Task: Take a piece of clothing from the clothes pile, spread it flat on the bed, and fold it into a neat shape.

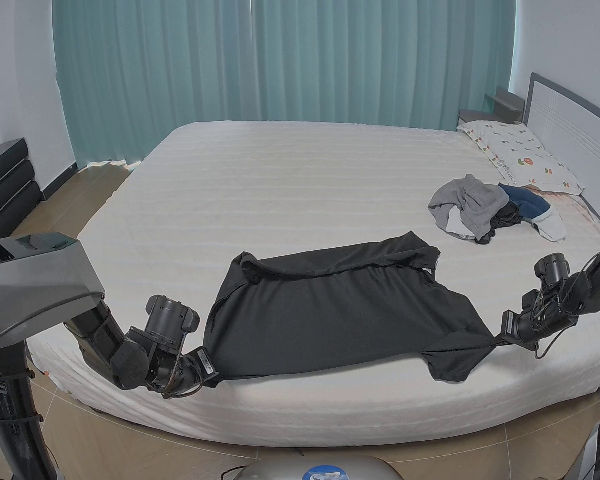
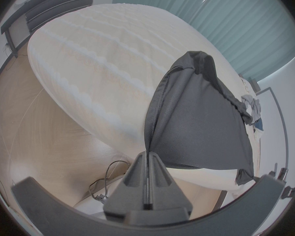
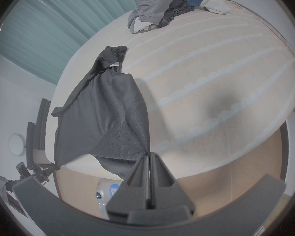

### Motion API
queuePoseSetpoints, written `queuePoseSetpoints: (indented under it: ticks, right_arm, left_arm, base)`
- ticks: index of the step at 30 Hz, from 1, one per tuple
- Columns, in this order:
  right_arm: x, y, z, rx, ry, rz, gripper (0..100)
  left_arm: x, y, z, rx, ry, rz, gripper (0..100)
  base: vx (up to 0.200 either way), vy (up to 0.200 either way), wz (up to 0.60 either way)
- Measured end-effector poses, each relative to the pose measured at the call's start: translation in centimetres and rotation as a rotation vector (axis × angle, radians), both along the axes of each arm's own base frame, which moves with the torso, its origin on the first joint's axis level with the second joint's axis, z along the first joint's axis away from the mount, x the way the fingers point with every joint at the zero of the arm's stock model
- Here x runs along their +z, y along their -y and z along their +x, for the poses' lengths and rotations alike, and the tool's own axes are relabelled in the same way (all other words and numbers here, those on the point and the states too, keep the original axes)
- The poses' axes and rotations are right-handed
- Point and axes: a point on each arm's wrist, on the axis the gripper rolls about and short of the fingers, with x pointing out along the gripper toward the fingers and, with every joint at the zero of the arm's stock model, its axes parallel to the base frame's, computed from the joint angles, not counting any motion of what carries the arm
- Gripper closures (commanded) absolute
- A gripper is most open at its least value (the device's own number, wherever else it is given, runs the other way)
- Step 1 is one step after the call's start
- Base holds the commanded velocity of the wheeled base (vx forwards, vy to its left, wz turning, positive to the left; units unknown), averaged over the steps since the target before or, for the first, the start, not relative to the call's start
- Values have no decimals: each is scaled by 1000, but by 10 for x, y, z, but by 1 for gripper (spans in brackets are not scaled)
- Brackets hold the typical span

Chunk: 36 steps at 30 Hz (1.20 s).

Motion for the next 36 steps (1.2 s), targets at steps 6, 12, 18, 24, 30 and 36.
queuePoseSetpoints:
  ticks: [6,12,18,24,30,36]
  right_arm:
    - [-5,-5,3,22,-11,-6,0]
    - [-7,-14,6,20,-10,22,0]
    - [4,-24,13,-90,45,138,0]
    - [11,-41,19,-169,114,290,0]
    - [14,-52,23,-198,194,448,0]
    - [2,-56,22,-222,187,521,0]
  left_arm:
    - [-1,3,-2,-12,-2,2,0]
    - [0,4,-2,-14,3,0,0]
    - [5,2,3,0,29,-13,0]
    - [14,-4,15,66,85,-60,0]
    - [20,-8,25,118,121,-95,0]
    - [23,-9,32,133,145,-110,0]
  base:
    - [0,0,0]
    - [0,0,0]
    - [0,0,0]
    - [0,0,0]
    - [200,0,0]
    - [200,0,0]
